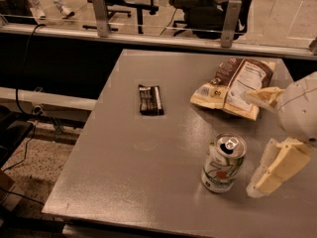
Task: Knock 7up can over
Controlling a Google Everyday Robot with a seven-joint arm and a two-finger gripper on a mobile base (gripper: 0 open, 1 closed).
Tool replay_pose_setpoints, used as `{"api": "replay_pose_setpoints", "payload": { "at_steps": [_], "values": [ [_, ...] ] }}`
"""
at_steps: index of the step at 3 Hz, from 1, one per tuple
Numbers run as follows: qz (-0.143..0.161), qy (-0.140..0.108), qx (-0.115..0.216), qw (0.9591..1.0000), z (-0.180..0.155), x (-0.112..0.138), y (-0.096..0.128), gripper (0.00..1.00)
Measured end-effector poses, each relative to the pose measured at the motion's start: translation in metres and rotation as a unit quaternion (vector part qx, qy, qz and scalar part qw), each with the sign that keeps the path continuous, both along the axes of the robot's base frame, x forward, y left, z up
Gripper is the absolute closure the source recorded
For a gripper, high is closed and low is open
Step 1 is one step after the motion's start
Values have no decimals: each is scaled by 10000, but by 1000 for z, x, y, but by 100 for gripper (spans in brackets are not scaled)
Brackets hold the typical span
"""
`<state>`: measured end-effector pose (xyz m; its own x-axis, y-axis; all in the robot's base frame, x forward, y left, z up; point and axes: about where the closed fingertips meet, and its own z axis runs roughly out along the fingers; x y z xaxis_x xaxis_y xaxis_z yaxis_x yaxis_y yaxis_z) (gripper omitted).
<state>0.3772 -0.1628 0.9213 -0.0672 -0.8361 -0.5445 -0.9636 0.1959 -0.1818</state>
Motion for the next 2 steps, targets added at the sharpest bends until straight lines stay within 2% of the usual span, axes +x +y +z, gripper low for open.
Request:
{"api": "replay_pose_setpoints", "payload": {
  "at_steps": [2],
  "values": [
    [320,18,566,9979,-13,-21,30,0]
  ]
}}
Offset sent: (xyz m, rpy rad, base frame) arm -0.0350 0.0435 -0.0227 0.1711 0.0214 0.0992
